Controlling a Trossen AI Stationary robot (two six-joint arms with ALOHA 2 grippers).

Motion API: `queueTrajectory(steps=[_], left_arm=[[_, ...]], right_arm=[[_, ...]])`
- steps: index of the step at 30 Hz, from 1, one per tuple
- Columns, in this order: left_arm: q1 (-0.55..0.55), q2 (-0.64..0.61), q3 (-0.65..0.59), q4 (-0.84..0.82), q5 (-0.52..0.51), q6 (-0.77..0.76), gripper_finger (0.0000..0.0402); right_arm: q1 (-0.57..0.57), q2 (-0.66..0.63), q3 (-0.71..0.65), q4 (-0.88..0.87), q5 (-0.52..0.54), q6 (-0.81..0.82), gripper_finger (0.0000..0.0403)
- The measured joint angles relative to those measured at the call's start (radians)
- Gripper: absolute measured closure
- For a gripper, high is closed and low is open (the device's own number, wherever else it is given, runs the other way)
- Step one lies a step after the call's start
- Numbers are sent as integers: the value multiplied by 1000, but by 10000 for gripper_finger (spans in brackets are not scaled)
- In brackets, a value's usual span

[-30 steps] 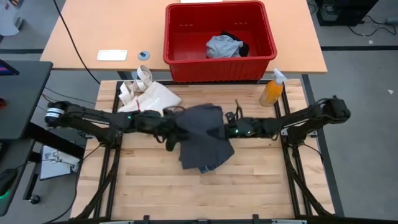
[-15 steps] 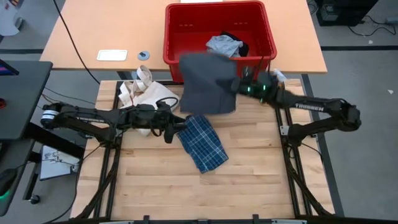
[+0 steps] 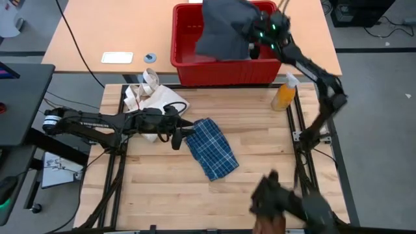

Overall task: Fold Laundry from Bin
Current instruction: Put the dark gray shorts into the red organizer bin

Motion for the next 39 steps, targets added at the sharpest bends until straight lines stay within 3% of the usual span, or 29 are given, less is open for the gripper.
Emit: queueTrajectory(steps=[8,13,16,20,24,28,33,39], left_arm=[[42,0,0,-5,-4,5,216],[58,0,0,-26,-3,29,216],[66,0,0,-58,-3,29,216],[71,0,0,-81,-3,26,216],[70,-1,0,-81,-2,26,216],[71,-1,0,-81,1,26,216],[71,-2,0,-81,1,26,216],[71,-2,0,-81,1,17,216]], right_arm=[[-120,353,385,-264,-72,-58,366],[-143,482,466,-465,-188,-35,355],[-152,509,468,-619,-203,-116,334],[-163,503,470,-762,-116,-263,300],[-178,470,470,-796,-88,-348,249],[-195,425,470,-807,-81,-359,175],[-215,359,470,-869,4,-331,82],[-189,232,470,-914,184,-390,36]])
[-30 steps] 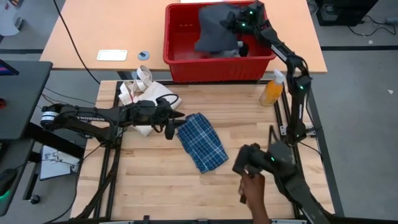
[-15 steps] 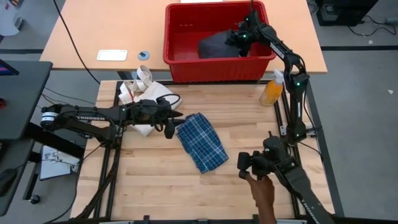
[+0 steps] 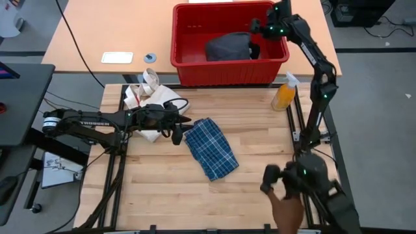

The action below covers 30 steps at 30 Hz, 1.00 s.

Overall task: Fold Laundry from Bin
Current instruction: Put the dark gray shorts into the red organizer bin, then put the blue shorts into the red organizer bin

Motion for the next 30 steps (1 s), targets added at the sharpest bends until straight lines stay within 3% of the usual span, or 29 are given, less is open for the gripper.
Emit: queueTrajectory(steps=[4,9,15,22,30], left_arm=[[0,7,0,-25,0,1,216],[-16,58,0,-43,21,-23,216],[-54,172,0,-97,37,-33,216],[-58,262,0,-98,37,-223,216],[-129,264,0,-103,45,-287,216]], right_arm=[[80,-87,2,-84,-100,-79,39],[221,-156,0,-348,-257,-206,41],[459,-168,-3,-606,-231,-352,42],[713,-177,-182,-461,-211,-309,42],[873,-238,-627,-101,-234,-124,54]])
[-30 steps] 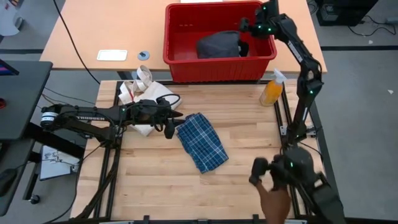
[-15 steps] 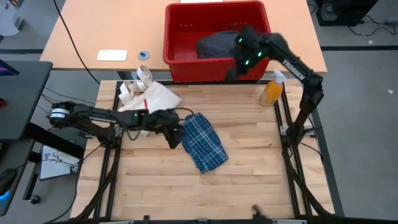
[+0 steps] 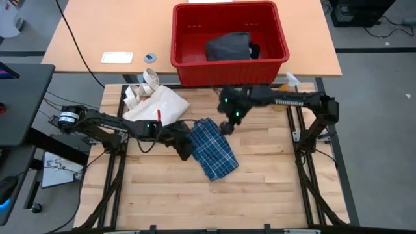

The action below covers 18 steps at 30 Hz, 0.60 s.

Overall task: Fold Laundry from Bin
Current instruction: Put the blue shorts into the red organizer bin

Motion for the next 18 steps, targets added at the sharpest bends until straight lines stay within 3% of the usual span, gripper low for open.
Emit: queueTrajectory(steps=[4,10,18], left_arm=[[-37,17,-1,1,-23,2,216],[-41,102,-3,5,-38,32,216],[-38,252,-3,5,-50,78,216]], right_arm=[[43,-41,-212,267,9,143,55],[67,-39,-427,591,121,304,55],[66,-37,-533,688,316,382,55]])
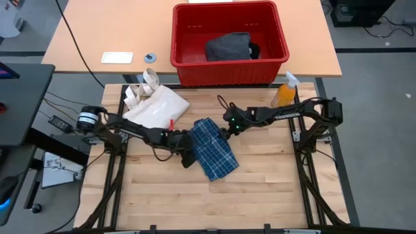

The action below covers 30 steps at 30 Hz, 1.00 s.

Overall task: Fold Laundry from Bin
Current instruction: Put the blue shorts into the red organizer bin

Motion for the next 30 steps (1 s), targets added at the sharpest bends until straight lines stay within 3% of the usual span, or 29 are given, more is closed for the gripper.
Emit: queueTrajectory(steps=[6,15,23,26,30], left_arm=[[0,70,4,8,-13,4,216],[-2,80,2,35,-53,8,216],[-3,81,1,47,-57,49,216],[-3,81,1,48,-58,63,216],[-2,82,1,48,-58,62,216]], right_arm=[[25,19,-27,48,71,-18,55],[24,149,-24,225,-62,28,55],[57,165,-16,377,-79,31,60],[64,165,-16,377,-50,32,91],[65,165,-16,379,-49,51,185]])
